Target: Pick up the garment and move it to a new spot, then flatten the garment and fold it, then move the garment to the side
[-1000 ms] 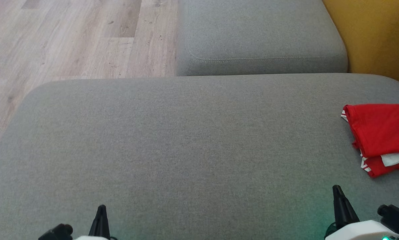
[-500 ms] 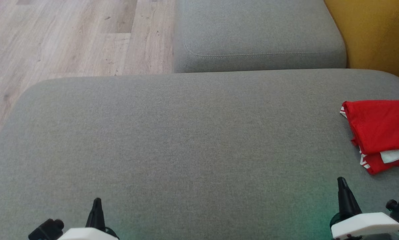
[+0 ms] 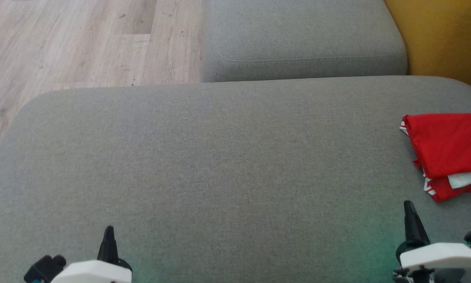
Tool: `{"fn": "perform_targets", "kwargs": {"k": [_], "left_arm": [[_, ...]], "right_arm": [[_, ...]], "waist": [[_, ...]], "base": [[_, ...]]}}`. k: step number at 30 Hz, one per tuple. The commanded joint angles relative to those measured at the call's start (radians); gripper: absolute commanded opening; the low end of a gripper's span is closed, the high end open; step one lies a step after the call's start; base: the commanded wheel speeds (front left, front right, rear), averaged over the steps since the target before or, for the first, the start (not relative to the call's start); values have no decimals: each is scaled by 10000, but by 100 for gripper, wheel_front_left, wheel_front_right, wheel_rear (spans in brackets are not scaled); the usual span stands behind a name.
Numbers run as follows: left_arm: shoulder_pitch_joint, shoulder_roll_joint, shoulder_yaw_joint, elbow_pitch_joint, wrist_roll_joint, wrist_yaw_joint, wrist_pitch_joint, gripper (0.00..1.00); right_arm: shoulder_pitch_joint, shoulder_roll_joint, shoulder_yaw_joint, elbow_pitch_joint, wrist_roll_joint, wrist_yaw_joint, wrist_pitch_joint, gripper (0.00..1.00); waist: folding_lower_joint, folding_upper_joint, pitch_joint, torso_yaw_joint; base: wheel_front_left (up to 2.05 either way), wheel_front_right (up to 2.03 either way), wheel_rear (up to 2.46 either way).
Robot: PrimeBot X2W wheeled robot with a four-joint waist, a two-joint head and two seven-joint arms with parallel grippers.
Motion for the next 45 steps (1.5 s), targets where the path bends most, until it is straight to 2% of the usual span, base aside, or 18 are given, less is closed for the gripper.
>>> {"fn": "perform_targets", "kwargs": {"k": [1, 45], "left_arm": [[-662, -3, 388, -282, -151, -112, 49, 0], [-1377, -1028, 2806, -259, -3363, -1436, 1288, 0]], "right_arm": [[-543, -47, 44, -307, 265, 37, 57, 0], [-1677, -72, -382, -126, 5492, 61, 773, 0]], "waist": [[-1, 0, 11, -7], [-1, 0, 531, -313]], "base": [[0, 0, 0], [0, 0, 0]]}}
